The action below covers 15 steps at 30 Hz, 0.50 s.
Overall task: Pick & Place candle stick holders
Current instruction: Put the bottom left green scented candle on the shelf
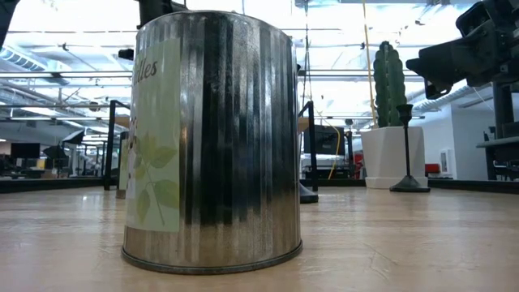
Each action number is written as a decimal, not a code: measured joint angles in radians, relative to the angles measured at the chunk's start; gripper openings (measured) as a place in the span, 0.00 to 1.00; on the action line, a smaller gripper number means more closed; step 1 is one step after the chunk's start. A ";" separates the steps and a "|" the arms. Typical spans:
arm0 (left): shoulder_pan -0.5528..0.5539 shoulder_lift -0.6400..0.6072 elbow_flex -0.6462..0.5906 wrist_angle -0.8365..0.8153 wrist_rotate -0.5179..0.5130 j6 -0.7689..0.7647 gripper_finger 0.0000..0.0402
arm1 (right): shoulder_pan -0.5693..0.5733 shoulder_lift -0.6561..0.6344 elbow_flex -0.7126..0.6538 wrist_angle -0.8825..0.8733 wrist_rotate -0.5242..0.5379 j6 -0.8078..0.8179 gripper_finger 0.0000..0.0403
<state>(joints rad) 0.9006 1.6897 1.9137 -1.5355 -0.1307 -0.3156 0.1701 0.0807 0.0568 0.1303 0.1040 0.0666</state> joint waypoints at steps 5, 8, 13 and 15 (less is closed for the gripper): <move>0.018 0.004 0.000 0.024 0.002 0.006 0.00 | 0.000 0.000 0.000 0.000 0.000 0.000 0.31; 0.036 0.006 0.000 0.026 0.023 0.003 0.00 | 0.000 0.000 0.000 0.000 0.000 0.000 0.31; 0.045 0.006 0.000 0.019 0.022 0.001 0.00 | 0.000 0.000 0.000 0.000 0.000 0.000 0.31; 0.044 0.006 0.000 0.023 0.026 0.000 0.00 | 0.000 0.000 0.000 0.000 0.000 0.000 0.31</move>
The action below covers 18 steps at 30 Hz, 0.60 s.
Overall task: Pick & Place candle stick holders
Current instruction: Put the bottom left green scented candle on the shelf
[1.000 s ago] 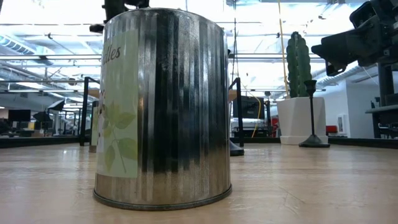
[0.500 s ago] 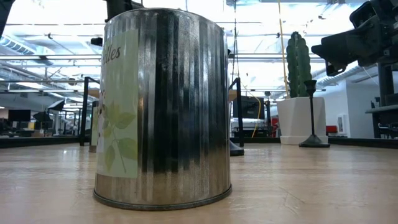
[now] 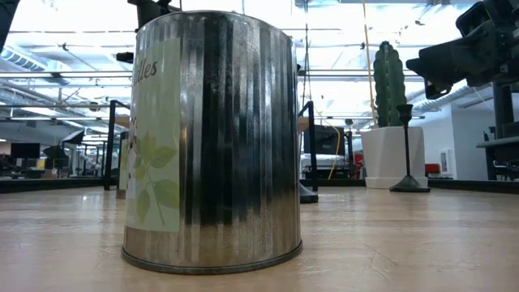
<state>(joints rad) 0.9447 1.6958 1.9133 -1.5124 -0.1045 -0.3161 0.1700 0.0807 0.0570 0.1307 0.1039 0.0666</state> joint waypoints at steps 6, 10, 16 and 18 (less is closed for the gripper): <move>0.000 0.000 0.000 0.013 -0.002 0.000 0.00 | 0.000 0.000 0.000 0.000 0.000 0.000 0.31; 0.001 0.000 0.000 0.027 -0.001 -0.002 0.00 | 0.000 0.000 0.000 0.000 0.000 0.000 0.31; -0.004 0.036 0.000 0.004 0.000 -0.005 0.00 | 0.000 0.000 0.000 0.000 0.000 0.000 0.31; -0.005 0.046 -0.001 0.000 0.002 0.000 0.00 | 0.000 0.000 0.000 0.000 0.000 0.000 0.31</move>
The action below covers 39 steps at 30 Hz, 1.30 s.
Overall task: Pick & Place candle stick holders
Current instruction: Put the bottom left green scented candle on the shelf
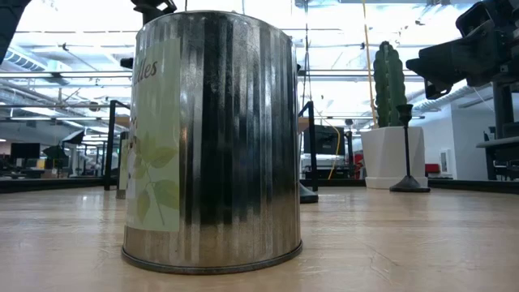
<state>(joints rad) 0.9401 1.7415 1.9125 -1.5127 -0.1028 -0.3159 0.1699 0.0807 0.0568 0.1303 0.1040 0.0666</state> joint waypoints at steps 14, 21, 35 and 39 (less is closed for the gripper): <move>0.027 0.001 0.000 -0.022 0.033 -0.004 0.00 | 0.000 0.000 0.000 0.000 0.000 0.000 0.31; 0.030 0.001 0.000 -0.045 0.032 -0.003 0.00 | 0.000 0.000 0.000 0.000 0.000 0.000 0.31; 0.037 0.001 0.000 -0.057 0.051 0.001 0.01 | 0.000 0.000 0.000 0.000 0.000 0.000 0.31; 0.037 0.001 0.000 -0.057 0.052 0.001 0.01 | 0.000 0.000 0.000 0.000 0.000 0.000 0.31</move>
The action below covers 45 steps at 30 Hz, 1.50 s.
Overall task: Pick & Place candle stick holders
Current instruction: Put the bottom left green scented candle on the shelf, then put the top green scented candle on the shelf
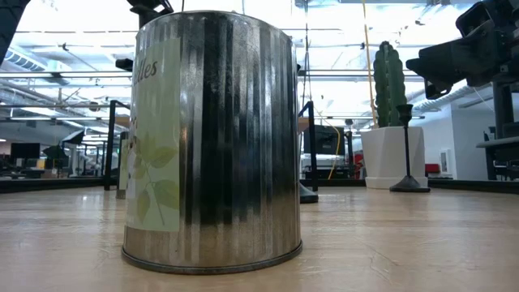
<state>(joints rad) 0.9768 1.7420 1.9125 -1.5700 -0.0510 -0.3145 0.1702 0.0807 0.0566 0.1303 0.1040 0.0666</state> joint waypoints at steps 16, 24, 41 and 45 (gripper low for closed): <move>0.000 0.000 0.000 0.004 0.001 0.023 0.06 | 0.000 0.000 0.000 0.000 0.000 0.000 0.31; 0.000 0.000 0.000 0.025 0.003 0.025 0.06 | 0.000 0.000 0.000 0.000 0.000 0.000 0.31; 0.028 -0.115 0.011 0.050 0.051 0.041 0.07 | 0.000 0.000 0.000 0.000 0.000 0.000 0.31; 0.007 -0.202 0.012 0.048 0.160 0.024 0.07 | 0.000 0.000 0.000 0.000 0.000 0.000 0.31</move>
<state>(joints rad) 0.9837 1.5403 1.9244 -1.5220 0.1095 -0.2905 0.1703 0.0807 0.0570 0.1307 0.1040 0.0664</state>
